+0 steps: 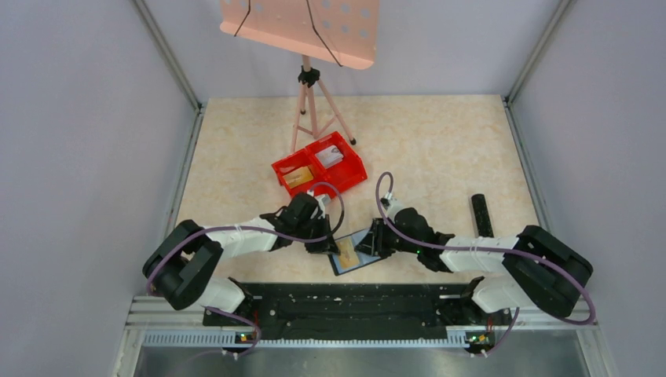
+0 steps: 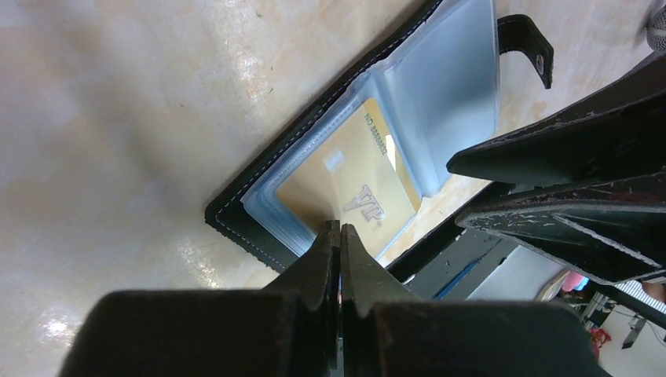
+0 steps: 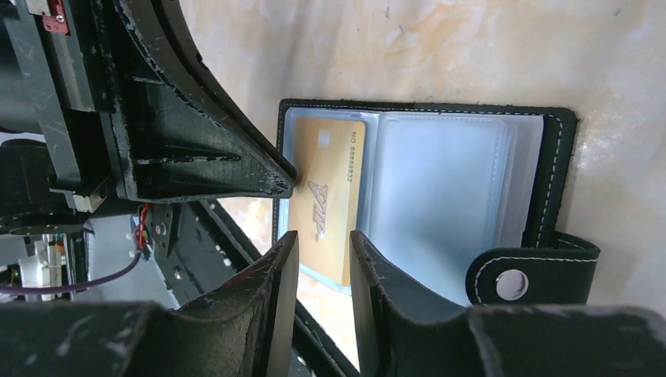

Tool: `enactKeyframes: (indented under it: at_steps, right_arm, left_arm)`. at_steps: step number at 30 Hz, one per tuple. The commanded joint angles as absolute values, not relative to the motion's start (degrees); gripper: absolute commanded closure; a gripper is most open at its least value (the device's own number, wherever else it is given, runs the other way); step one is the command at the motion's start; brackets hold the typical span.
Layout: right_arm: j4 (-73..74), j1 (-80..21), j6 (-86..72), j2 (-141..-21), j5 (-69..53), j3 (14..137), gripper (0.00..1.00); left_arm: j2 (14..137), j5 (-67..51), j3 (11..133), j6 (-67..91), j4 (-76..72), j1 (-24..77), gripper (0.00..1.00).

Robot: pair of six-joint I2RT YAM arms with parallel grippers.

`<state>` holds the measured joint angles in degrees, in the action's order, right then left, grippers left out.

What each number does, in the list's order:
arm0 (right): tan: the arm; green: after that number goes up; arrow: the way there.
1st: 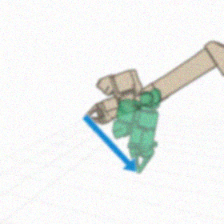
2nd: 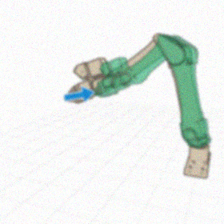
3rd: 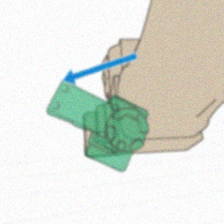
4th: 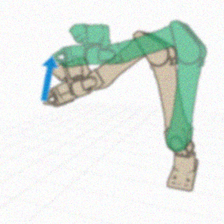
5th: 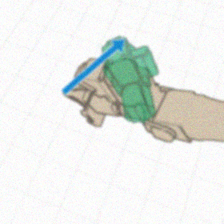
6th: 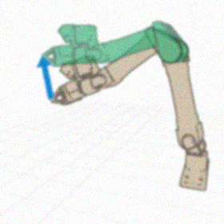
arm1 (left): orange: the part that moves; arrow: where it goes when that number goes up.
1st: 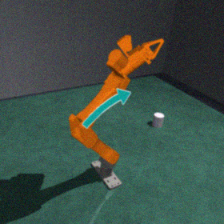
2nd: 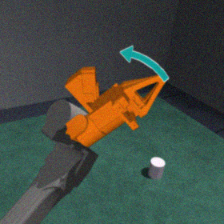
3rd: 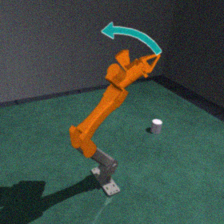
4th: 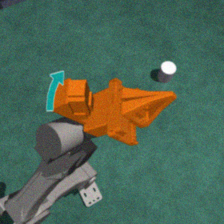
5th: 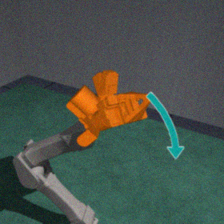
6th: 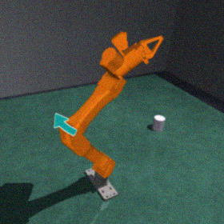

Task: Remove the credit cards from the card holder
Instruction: Remove the credit card from the card holder.

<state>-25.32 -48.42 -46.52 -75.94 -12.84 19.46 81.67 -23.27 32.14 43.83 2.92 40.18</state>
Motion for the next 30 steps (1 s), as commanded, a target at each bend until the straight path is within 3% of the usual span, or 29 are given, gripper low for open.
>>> enactKeyframes:
  at_steps: [1,30]
  right_arm:
    - [-29.8,-47.4,-46.5,-77.1,-13.5,19.0,0.7]
    - [-33.9,-47.1,-47.3,-83.3,-14.8,19.0,0.72]
  left_arm:
    - [82.0,-21.7,32.3,43.9,2.4,40.9,1.0]
    - [77.4,-18.1,32.7,42.5,7.8,41.6,1.0]
